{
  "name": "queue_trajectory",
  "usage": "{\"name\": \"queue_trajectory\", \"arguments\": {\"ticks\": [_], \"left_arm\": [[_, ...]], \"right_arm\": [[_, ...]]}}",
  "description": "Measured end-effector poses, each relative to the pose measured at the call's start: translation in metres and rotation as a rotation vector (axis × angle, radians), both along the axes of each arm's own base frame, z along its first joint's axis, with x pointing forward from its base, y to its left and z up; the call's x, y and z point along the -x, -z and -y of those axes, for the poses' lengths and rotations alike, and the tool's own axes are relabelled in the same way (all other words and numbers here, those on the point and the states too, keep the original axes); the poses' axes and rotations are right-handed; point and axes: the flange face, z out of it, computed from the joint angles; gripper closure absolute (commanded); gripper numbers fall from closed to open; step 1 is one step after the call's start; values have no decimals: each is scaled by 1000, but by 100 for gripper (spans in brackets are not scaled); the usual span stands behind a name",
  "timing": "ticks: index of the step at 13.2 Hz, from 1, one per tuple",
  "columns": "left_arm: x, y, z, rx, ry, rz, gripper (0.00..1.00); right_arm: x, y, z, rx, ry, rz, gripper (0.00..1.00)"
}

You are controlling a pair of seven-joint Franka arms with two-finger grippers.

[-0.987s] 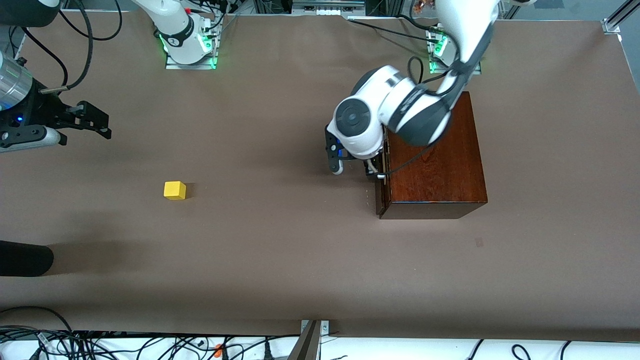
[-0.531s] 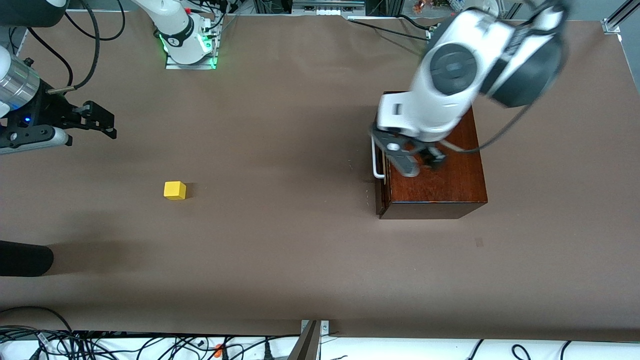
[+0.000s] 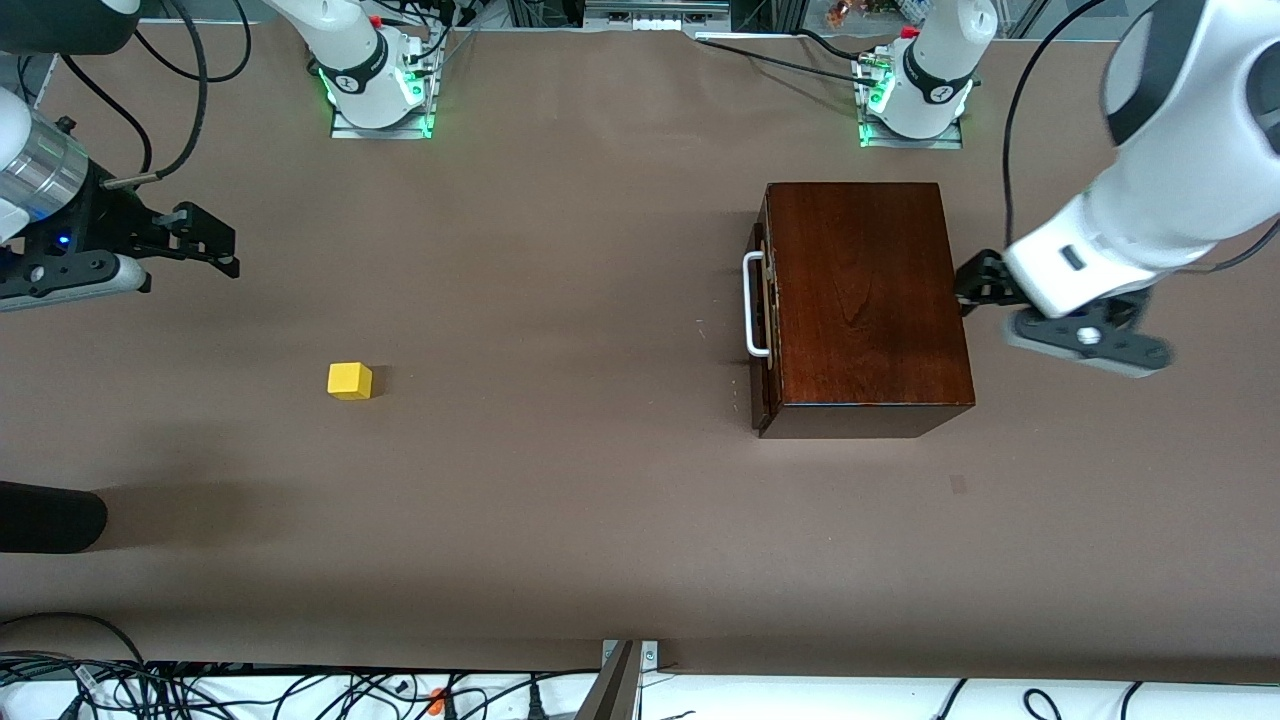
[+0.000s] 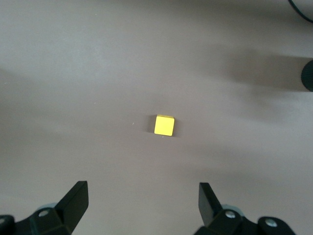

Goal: Open drawer, take yellow block, close drawer

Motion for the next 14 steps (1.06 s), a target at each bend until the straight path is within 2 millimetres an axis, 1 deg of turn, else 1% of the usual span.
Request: {"name": "queue_trajectory", "arguments": {"ticks": [1, 3, 4, 6, 9, 14], "left_arm": [[7, -5, -9, 2, -38, 35, 0], [31, -10, -29, 17, -87, 90, 0], [42, -10, -40, 24, -111, 95, 0], [56, -8, -54, 64, -146, 70, 0], [63, 1, -59, 57, -157, -10, 0], [61, 6, -59, 54, -158, -22, 0]], "right_arm": [[0, 0, -4, 0, -6, 0, 0], [0, 0, -6, 0, -9, 0, 0], [0, 0, -6, 0, -9, -1, 0], [0, 0, -6, 0, -9, -1, 0], [0, 0, -6, 0, -9, -1, 0], [0, 0, -6, 0, -9, -1, 0]]}}
